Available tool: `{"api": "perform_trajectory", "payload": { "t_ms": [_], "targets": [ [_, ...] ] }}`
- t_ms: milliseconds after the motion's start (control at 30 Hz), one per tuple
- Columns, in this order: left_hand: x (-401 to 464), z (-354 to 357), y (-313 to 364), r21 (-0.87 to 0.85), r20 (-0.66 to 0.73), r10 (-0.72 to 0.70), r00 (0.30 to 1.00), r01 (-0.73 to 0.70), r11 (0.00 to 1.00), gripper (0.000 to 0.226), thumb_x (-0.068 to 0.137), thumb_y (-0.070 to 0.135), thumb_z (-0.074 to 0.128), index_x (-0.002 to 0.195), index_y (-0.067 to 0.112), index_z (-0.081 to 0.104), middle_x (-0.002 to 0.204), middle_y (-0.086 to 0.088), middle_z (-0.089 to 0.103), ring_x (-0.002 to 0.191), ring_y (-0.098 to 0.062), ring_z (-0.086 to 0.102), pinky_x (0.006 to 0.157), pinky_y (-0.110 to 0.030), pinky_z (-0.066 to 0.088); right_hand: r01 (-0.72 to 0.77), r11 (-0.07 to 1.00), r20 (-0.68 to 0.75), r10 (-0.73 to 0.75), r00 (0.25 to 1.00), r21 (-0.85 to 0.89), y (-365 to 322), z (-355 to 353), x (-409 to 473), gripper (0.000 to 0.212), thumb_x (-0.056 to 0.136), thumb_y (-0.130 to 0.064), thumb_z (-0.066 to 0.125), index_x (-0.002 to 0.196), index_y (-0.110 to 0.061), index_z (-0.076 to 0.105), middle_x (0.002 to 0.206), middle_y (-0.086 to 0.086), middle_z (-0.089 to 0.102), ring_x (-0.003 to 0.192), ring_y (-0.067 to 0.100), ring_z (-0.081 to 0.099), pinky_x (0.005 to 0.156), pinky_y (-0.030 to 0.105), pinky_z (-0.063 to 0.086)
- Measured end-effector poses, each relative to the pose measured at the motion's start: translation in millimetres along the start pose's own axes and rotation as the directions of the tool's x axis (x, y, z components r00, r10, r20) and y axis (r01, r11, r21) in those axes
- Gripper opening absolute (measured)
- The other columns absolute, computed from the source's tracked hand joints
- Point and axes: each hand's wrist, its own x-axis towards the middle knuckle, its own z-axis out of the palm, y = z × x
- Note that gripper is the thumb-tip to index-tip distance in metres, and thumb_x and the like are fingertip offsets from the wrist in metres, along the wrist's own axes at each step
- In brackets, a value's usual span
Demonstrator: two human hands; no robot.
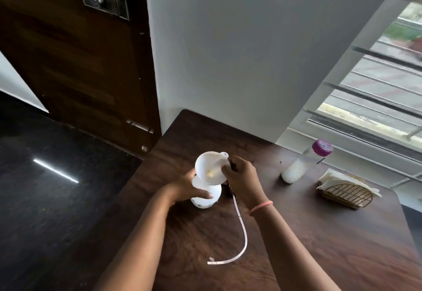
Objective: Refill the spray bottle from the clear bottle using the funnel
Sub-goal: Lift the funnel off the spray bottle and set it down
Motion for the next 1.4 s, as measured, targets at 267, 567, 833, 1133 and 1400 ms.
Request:
{"api": "perform_trajectory", "payload": {
  "t_ms": [267,567,833,1133,1400],
  "targets": [
    [10.0,50.8,-26.5,0.239,-0.466,0.294,0.834,-0.202,0.950,0.037,0.071,0.051,0.070,0.096,0.024,0.068,0.096,0.006,0.070,0.096,-0.012,0.064,0.080,-0.025,0.049,0.060,0.979,-0.003,-0.062,0.998,-0.196,-8.3,-0.1,0.6,0.009,0.077,-0.014,0.057,0.073,-0.009,0.063,0.063,0.003,0.061,0.065,0.023,0.059,0.061,0.038,0.051],
    [24.1,55.6,-34.8,0.415,-0.515,0.482,0.709,-0.286,0.864,0.033,0.071,0.038,0.072,0.095,0.018,0.066,0.097,0.004,0.068,0.090,-0.016,0.063,0.081,-0.023,0.044,-0.274,0.912,0.043,0.274,0.961,0.305,0.5,-14.4,-10.3,0.014,0.087,-0.002,0.055,0.074,-0.004,0.060,0.050,0.005,0.049,0.035,0.011,0.040,0.036,0.018,0.031],
    [36.9,56.7,-49.2,0.454,-0.474,0.513,0.715,-0.300,0.839,0.036,0.074,0.047,0.060,0.097,0.020,0.066,0.112,0.009,0.064,0.102,-0.012,0.060,0.091,-0.030,0.046,-0.426,0.157,0.206,0.696,0.688,0.891,73.9,-48.4,-24.0,0.018,0.095,-0.022,0.045,0.080,-0.013,0.050,0.047,-0.002,0.055,0.035,0.010,0.039,0.045,0.020,0.038],
    [37.0,61.0,-50.1,0.446,-0.473,0.508,0.720,-0.301,0.843,0.040,0.075,0.050,0.062,0.104,0.022,0.063,0.115,0.009,0.063,0.104,-0.013,0.059,0.091,-0.032,0.049,-0.313,-0.117,0.262,0.841,0.474,0.942,137.5,-37.7,-49.4,0.044,0.096,-0.046,0.033,0.087,-0.011,0.058,0.078,-0.001,0.069,0.064,0.013,0.043,0.066,0.029,0.040],
    [39.6,62.7,-51.6,0.454,-0.478,0.512,0.713,-0.298,0.840,0.038,0.076,0.043,0.069,0.107,0.022,0.062,0.116,0.007,0.064,0.106,-0.014,0.058,0.092,-0.032,0.050,-0.567,0.303,-0.018,0.892,0.452,0.766,119.0,2.2,-58.1,0.057,0.072,-0.052,0.065,0.109,-0.018,0.039,0.078,0.007,0.047,0.058,0.020,0.046,0.061,0.031,0.044]
  ]
}}
